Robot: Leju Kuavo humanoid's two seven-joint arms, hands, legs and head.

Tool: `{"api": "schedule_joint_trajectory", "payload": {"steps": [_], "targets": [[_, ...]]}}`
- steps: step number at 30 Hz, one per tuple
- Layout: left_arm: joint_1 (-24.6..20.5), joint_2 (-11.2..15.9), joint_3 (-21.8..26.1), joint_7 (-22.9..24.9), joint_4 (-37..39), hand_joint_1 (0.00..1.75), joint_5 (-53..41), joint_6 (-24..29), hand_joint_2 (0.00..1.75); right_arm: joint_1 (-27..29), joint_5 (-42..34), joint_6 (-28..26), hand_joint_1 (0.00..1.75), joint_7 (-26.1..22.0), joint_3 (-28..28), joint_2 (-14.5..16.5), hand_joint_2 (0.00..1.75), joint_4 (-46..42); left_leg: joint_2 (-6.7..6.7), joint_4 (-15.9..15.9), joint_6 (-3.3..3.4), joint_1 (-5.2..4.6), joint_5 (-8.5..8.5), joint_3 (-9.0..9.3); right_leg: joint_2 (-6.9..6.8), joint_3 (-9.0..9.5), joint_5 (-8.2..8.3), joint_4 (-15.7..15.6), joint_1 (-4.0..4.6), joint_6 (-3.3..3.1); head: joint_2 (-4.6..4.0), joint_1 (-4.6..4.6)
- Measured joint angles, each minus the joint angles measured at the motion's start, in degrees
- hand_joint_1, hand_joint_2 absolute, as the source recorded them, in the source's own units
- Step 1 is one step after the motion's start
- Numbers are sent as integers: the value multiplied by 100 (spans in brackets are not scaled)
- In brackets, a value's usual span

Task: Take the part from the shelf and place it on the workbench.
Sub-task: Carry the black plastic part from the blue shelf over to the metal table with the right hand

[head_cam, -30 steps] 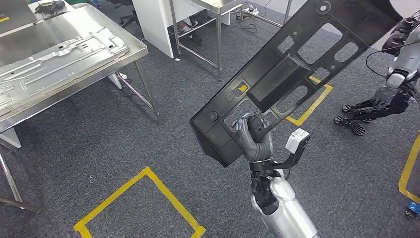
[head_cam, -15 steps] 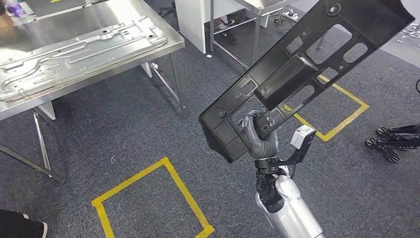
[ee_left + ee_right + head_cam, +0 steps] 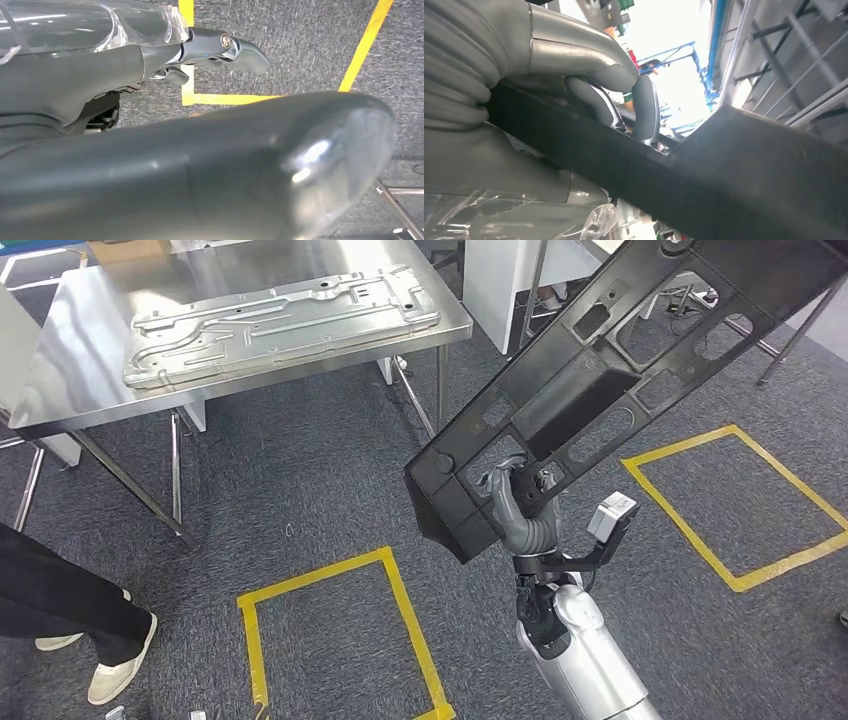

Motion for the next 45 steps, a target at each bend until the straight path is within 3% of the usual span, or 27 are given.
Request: {"api": "schedule_joint_trajectory", "payload": {"steps": [2, 4, 6, 7, 8, 10, 12, 13, 15, 17, 19, 21, 22, 23, 25, 27, 31, 33, 34, 36, 37, 38, 39, 41, 42, 43, 45], "targets": [[-23, 32, -5, 39, 0, 0, -91, 24, 0, -26, 22, 25, 175, -85, 0, 41, 175, 26, 344, 265, -60, -13, -147, -142, -173, 22, 2, -20, -4, -82, 0, -17], [-85, 55, -13, 73, 0, 0, -160, 41, 0, -22, 27, 50, 175, -148, -1, 58, 175, 49, 761, 995, -105, -24, -486, -519, -360, 44, -25, -25, 15, -137, -1, -38], [-127, 84, -22, 171, -1, 0, -209, 87, 0, 31, 39, 63, 175, -217, -4, 65, 175, 72, 870, 1692, -133, -3, -704, -904, -545, 68, -63, -24, 33, -150, -1, -42], [-128, 104, -26, 237, -1, 0, -235, 129, 0, 73, 60, 61, 175, -243, -6, 69, 175, 76, 891, 1758, -140, 3, -663, -951, -627, 89, -85, -23, 36, -144, -1, -42], [-122, 131, -28, 297, -1, 0, -266, 179, 0, 119, 98, 45, 175, -258, -9, 73, 175, 72, 917, 1565, -143, 6, -516, -860, -704, 119, -110, -23, 36, -134, -1, -42], [-111, 194, -32, 365, 0, 0, -317, 263, 0, 200, 193, -24, 175, -259, -15, 77, 175, 39, 1101, 696, -123, -6, -121, -417, -838, 199, -167, -24, 41, -99, -1, -44], [-112, 247, -33, 389, 0, 0, -328, 310, 0, 250, 258, -117, 175, -239, -28, 76, 175, -26, 1269, 99, -70, -47, 68, -115, -932, 256, -220, -29, 68, -42, -1, -40], [-113, 261, -33, 395, 0, 0, -321, 318, 0, 270, 274, -155, 175, -222, -39, 76, 175, -63, 1293, 23, -37, -72, 62, -86, -969, 275, -241, -39, 81, -9, -1, -37], [-111, 289, -33, 392, -1, 0, -307, 321, 0, 308, 283, -216, 175, -183, -59, 77, 175, -136, 1180, 10, 34, -78, 40, -68, -1036, 327, -286, -72, 77, 67, 0, -33], [-113, 305, -36, 357, -3, 0, -310, 305, 0, 333, 270, -244, 175, -151, -80, 74, 175, -198, 1075, -35, 122, -47, 6, 13, -876, 303, -400, 101, 56, 126, 0, -22], [-134, 306, -46, 331, -6, 0, -329, 277, 0, 361, 229, -236, 175, -131, -98, 72, 175, -230, 982, -56, 208, -29, -69, 106, -579, -44, -665, 794, 46, 149, 0, -3], [-147, 297, -77, 330, -7, 0, -362, 246, 0, 434, 166, -210, 175, -124, -107, 70, 175, -236, 883, -56, 252, -43, -167, 207, -465, -561, -854, 1591, 49, 156, -1, 8], [-141, 287, -98, 335, -7, 0, -386, 234, 0, 473, 143, -199, 175, -122, -111, 67, 175, -236, 834, -55, 256, -53, -218, 275, -455, -724, -794, 1750, 52, 153, -1, 9], [-133, 277, -117, 344, -7, 0, -407, 230, 0, 499, 128, -192, 175, -122, -115, 64, 175, -236, 791, -55, 247, -62, -273, 360, -452, -768, -600, 1655, 54, 139, -1, 11], [-119, 254, -151, 372, -8, 0, -436, 230, 0, 513, 121, -187, 175, -125, -127, 60, 175, -249, 735, -59, 220, -65, -413, 543, -429, -554, 10, 887, 66, 93, 0, 13], [-132, 237, -175, 412, -10, 0, -456, 229, 0, 509, 116, -184, 175, -132, -142, 62, 175, -278, 701, -70, 165, -73, -553, 658, -390, -272, 280, 202, 97, 39, 0, 4], [-153, 220, -240, 451, -22, 0, -490, 226, 0, 515, 97, -182, 175, -143, -176, 63, 175, -358, 684, -201, 34, -60, -710, 802, -369, -81, 38, -46, 118, -88, 3, 10], [-174, 214, -271, 448, -39, 0, -495, 222, 0, 500, 86, -180, 175, -151, -193, 67, 175, -406, 748, 77, -18, -56, -816, 752, -386, 140, -74, -150, 78, -142, 2, -9], [-184, 211, -284, 449, -48, 0, -497, 222, 0, 498, 84, -180, 175, -155, -198, 68, 175, -426, 785, 422, -39, -47, -897, 578, -397, 279, -141, -211, 60, -160, 2, -25], [-174, 207, -301, 456, -50, 0, -497, 226, 0, 529, 84, -180, 175, -159, -204, 67, 175, -431, 832, 1330, -75, -37, -1030, -67, -412, 539, -290, -306, 61, -169, 0, -51], [-144, 207, -306, 463, -50, 0, -495, 232, 0, 563, 84, -180, 175, -157, -205, 67, 175, -430, 837, 1621, -88, -31, -970, -388, -412, 683, -380, -347, 60, -163, 0, -58], [-112, 207, -309, 468, -50, 0, -493, 238, 0, 594, 83, -180, 175, -156, -207, 67, 175, -430, 840, 1695, -101, -25, -776, -628, -410, 841, -479, -384, 58, -154, -1, -59], [-84, 207, -312, 473, -50, 0, -493, 246, 0, 615, 82, -180, 175, -156, -209, 67, 175, -430, 845, 1553, -110, -19, -454, -776, -405, 1011, -585, -419, 57, -141, -1, -61], [-63, 209, -314, 480, -46, 0, -494, 274, 0, 618, 80, -180, 175, -157, -218, 66, 175, -424, 889, 776, -104, -23, 401, -769, -403, 1362, -819, -504, 58, -97, -3, -60], [-50, 210, -315, 486, -43, 0, -495, 289, 0, 618, 80, -182, 175, -159, -225, 66, 175, -420, 915, 492, -81, -44, 660, -723, -402, 1494, -908, -549, 67, -63, -3, -58], [-46, 210, -318, 497, -39, 0, -498, 301, 0, 617, 81, -182, 175, -159, -231, 66, 175, -416, 934, 295, -37, -69, 754, -656, -402, 1598, -975, -596, 70, -29, -4, -52], [-58, 211, -324, 515, -35, 0, -496, 327, 0, 613, 83, -184, 175, -155, -240, 68, 175, -419, 930, 203, 88, -107, 476, -506, -398, 1663, -966, -609, 72, 34, -1, -49]]}}
